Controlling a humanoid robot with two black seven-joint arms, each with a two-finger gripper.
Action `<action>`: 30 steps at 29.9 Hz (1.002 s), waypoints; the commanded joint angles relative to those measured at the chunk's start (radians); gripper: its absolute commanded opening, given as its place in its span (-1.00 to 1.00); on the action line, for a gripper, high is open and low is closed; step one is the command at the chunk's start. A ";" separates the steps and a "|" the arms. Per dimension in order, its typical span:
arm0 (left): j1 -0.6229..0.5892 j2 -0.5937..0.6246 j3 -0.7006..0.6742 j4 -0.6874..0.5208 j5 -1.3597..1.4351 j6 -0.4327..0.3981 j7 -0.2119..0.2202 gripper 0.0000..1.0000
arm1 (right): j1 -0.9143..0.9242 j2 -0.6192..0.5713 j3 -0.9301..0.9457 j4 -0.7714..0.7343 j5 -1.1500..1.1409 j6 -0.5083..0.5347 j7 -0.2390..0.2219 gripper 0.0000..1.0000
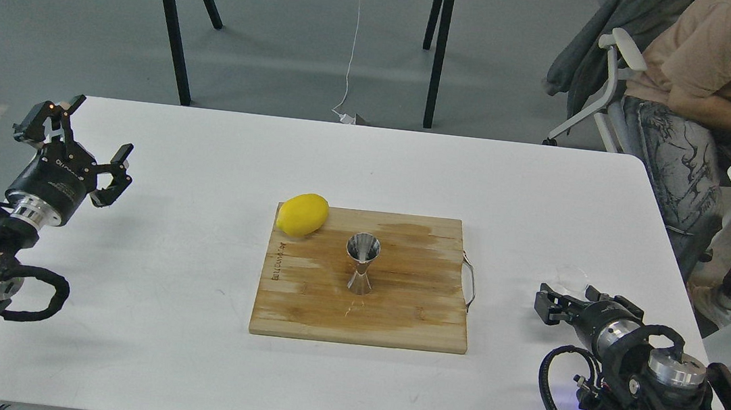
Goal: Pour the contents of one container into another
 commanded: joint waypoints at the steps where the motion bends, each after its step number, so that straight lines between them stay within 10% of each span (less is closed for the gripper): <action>1: 0.000 0.000 0.000 0.000 0.000 0.000 0.000 0.98 | -0.009 -0.008 0.002 0.043 -0.002 -0.001 0.000 0.98; 13: -0.002 -0.002 0.000 0.017 0.002 0.000 0.000 0.98 | 0.000 -0.187 -0.004 0.204 -0.057 0.052 -0.001 0.98; 23: -0.005 0.000 0.002 0.020 0.000 0.000 0.000 0.99 | 0.152 -0.253 -0.070 -0.003 -0.311 0.846 -0.054 0.98; 30: 0.000 0.005 0.000 0.020 0.000 0.000 0.000 0.99 | 0.212 -0.239 -0.086 -0.197 -0.310 0.866 -0.052 0.98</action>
